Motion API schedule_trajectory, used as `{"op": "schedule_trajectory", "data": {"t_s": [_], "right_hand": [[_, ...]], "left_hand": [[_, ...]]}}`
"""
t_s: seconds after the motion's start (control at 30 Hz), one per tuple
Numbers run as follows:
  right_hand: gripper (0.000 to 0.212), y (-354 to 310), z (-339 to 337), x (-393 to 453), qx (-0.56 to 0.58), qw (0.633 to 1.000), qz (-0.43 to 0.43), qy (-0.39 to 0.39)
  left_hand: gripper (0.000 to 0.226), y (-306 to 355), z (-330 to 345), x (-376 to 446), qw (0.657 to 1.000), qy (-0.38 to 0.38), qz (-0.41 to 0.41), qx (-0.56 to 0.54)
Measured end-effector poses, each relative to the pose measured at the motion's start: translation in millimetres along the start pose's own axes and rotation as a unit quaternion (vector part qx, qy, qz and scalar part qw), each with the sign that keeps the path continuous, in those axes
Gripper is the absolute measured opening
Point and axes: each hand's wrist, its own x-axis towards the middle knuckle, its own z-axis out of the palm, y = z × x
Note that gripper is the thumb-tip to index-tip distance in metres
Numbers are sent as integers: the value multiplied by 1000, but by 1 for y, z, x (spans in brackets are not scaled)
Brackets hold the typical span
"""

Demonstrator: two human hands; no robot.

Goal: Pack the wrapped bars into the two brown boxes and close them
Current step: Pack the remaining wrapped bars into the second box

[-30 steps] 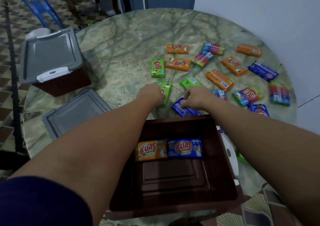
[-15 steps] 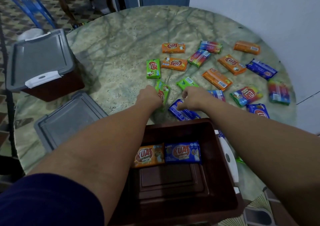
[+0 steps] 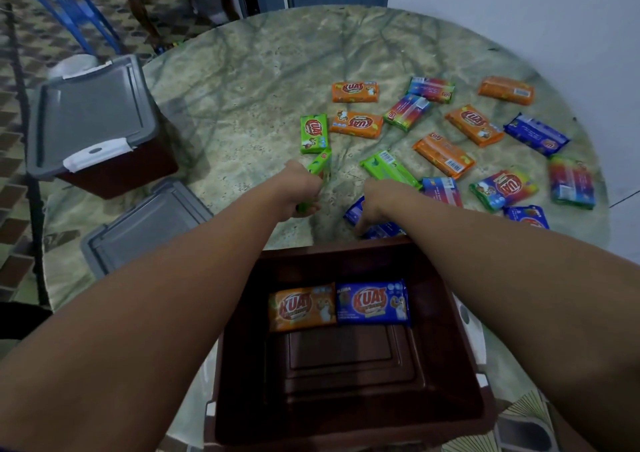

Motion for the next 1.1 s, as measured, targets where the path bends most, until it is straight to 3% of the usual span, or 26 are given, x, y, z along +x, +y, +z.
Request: {"op": "schedule_trajectory", "data": {"t_s": [0.13, 0.2, 0.27, 0.4, 0.47, 0.73, 1.1], "right_hand": [[54, -4, 6, 2, -22, 1000, 4, 14], [46, -3, 9, 5, -17, 999, 10, 32], [51, -3, 9, 6, 7, 998, 22, 51], [93, -3, -4, -3, 89, 988, 26, 126], [95, -4, -12, -11, 124, 974, 13, 187], [89, -10, -24, -41, 203, 944, -31, 260], [88, -13, -4, -103, 197, 914, -55, 350]], "left_hand": [[16, -5, -9, -12, 999, -46, -2, -2], [25, -6, -11, -16, 999, -50, -7, -11], [37, -5, -13, -20, 998, -54, -16, -35], [55, -1, -15, -30, 998, -40, -2, -51], [71, 1, -17, -34, 999, -14, 25, -27], [43, 9, -20, -78, 984, 22, 177, 14], [41, -25, -24, -140, 940, 80, 315, 101]]}}
